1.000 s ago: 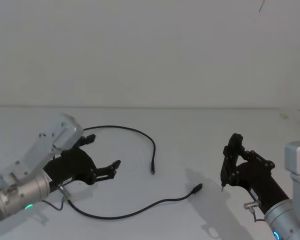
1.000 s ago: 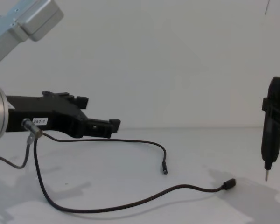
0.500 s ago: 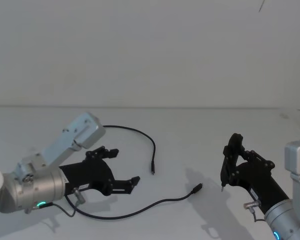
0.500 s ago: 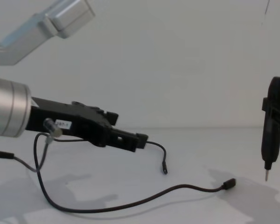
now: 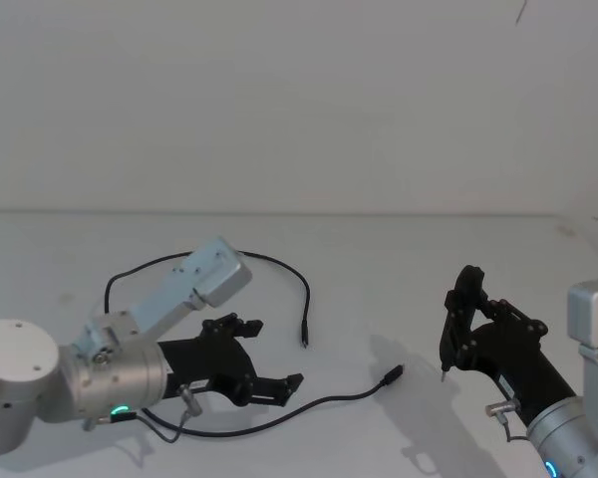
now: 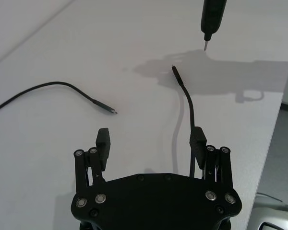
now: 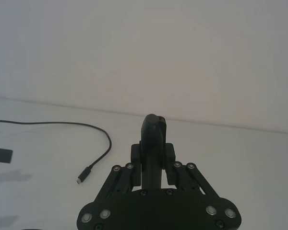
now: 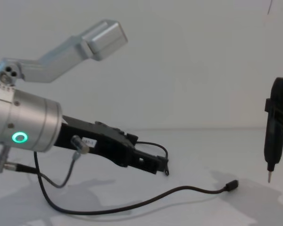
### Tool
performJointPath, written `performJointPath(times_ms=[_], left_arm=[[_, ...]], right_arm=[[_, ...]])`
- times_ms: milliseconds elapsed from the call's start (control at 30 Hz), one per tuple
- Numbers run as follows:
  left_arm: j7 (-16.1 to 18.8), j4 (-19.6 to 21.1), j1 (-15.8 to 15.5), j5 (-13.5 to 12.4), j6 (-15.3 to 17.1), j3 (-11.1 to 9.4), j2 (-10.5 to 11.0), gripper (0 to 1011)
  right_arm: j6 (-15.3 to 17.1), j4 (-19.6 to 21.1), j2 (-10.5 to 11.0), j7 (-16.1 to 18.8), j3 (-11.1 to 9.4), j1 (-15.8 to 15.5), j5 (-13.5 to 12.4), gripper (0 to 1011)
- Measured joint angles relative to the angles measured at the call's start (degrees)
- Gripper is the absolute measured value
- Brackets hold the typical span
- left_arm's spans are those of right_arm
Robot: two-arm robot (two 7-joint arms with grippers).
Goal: Pick up the data cable with the one hand.
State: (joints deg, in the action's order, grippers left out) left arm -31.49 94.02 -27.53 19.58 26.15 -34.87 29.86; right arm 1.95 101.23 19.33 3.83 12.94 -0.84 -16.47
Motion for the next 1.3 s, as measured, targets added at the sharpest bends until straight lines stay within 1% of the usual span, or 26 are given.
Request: performJointPath(times_ms=[233,267,333,600,1000,1067,1267,1300], left_arm=[[-0.3,-2.4,-1.7,-0.7,0.9,-2.0,-2.0,1001],[-0.3,-2.4,-1.7,-0.7,0.9,-2.0,-2.0,1001],[-0.6,-3.3,-2.4,-0.9,1.2,-2.9,-2.8,1001],[-1.0,-5.8,-3.8,-1.7,2.3,-4.8,-4.5,1001],[-1.0,-8.8,-5.3,-3.1,3.9,-6.7,-6.5,989],[-1.0,-9.1,-5.4,-3.2,4.0,-6.8,-6.6,927],[-1.0,-9.8,-5.7,-3.5,4.4,-7.3,-7.1,801],[-1.0,-10.0,-5.8,-3.6,4.5,-7.4,-7.2,750]], right_arm=[[0.0,0.0,0.0,0.0,0.0,0.0,0.0,279],[0.0,0.0,0.0,0.0,0.0,0.0,0.0,279],[0.0,0.0,0.0,0.0,0.0,0.0,0.0,279],[0.0,0.0,0.0,0.0,0.0,0.0,0.0,279],[0.0,0.0,0.0,0.0,0.0,0.0,0.0,279],[0.0,0.0,0.0,0.0,0.0,0.0,0.0,279],[0.0,0.0,0.0,0.0,0.0,0.0,0.0,279],[0.0,0.0,0.0,0.0,0.0,0.0,0.0,279]])
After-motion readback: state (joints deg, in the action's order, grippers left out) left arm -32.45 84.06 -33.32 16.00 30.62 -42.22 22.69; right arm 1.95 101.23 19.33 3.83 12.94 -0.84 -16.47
